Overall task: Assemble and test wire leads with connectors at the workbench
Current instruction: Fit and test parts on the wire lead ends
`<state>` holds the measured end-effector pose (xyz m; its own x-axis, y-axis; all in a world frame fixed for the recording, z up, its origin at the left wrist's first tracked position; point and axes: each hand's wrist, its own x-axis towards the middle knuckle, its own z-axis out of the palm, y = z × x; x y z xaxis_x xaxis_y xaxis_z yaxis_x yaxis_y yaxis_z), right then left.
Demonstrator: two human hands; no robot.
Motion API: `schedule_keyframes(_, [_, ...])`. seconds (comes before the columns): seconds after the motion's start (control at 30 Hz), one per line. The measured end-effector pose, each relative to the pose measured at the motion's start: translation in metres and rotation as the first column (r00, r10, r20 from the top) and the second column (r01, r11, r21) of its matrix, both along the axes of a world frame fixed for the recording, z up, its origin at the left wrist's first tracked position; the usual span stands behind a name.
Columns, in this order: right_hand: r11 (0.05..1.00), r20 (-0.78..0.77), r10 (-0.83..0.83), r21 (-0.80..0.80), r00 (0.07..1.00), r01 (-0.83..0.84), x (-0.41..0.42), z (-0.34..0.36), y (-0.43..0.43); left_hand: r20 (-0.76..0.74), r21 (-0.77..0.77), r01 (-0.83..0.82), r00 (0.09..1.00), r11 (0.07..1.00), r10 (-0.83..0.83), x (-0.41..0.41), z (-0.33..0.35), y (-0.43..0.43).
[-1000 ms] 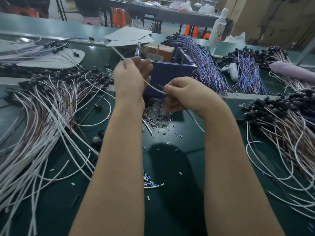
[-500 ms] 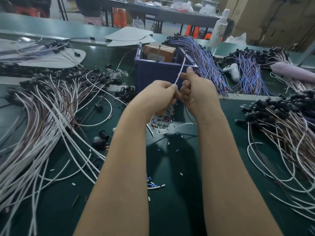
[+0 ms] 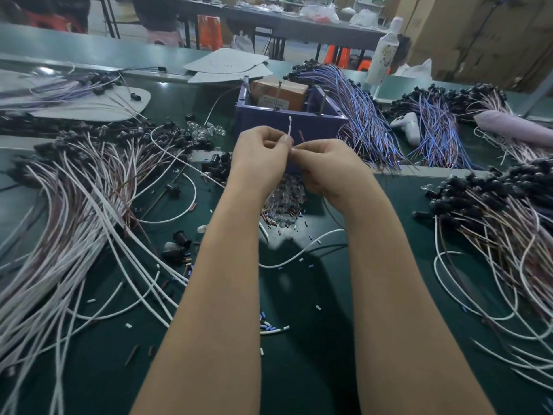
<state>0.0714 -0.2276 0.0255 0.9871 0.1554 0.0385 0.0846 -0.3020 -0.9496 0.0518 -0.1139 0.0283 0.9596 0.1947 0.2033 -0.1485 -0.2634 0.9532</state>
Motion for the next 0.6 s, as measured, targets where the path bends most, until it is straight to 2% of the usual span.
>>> schedule_keyframes(0.13, [0.984, 0.051, -0.144, 0.115, 0.988, 0.137, -0.001, 0.002, -0.005, -0.018, -0.035, -0.007, 1.0, 0.999, 0.006, 0.001, -0.002, 0.002])
schedule_keyframes(0.23, [0.948, 0.087, -0.222, 0.25, 0.971, 0.194, -0.002, 0.004, -0.007, -0.05, -0.051, 0.081, 0.995, 0.995, -0.083, 0.0, -0.002, 0.001])
schedule_keyframes(0.33, [0.945, 0.101, -0.227, 0.264, 0.969, 0.194, -0.003, 0.004, -0.003, -0.06, 0.117, 0.135, 0.99, 0.984, -0.129, -0.002, 0.0, -0.002])
schedule_keyframes(0.43, [0.908, 0.104, -0.346, 0.286, 0.933, 0.305, 0.001, 0.001, -0.007, -0.098, 0.176, 0.165, 0.984, 0.97, -0.15, -0.003, 0.0, -0.001])
schedule_keyframes(0.5, [0.908, 0.13, -0.392, 0.212, 0.911, 0.361, 0.003, -0.002, -0.012, -0.109, 0.158, 0.117, 0.989, 0.98, -0.101, -0.002, 0.0, 0.002])
schedule_keyframes(0.6, [0.938, 0.14, -0.328, -0.073, 0.934, 0.34, 0.001, -0.009, -0.011, -0.058, 0.085, -0.054, 0.997, 0.995, 0.059, 0.001, -0.002, 0.007])
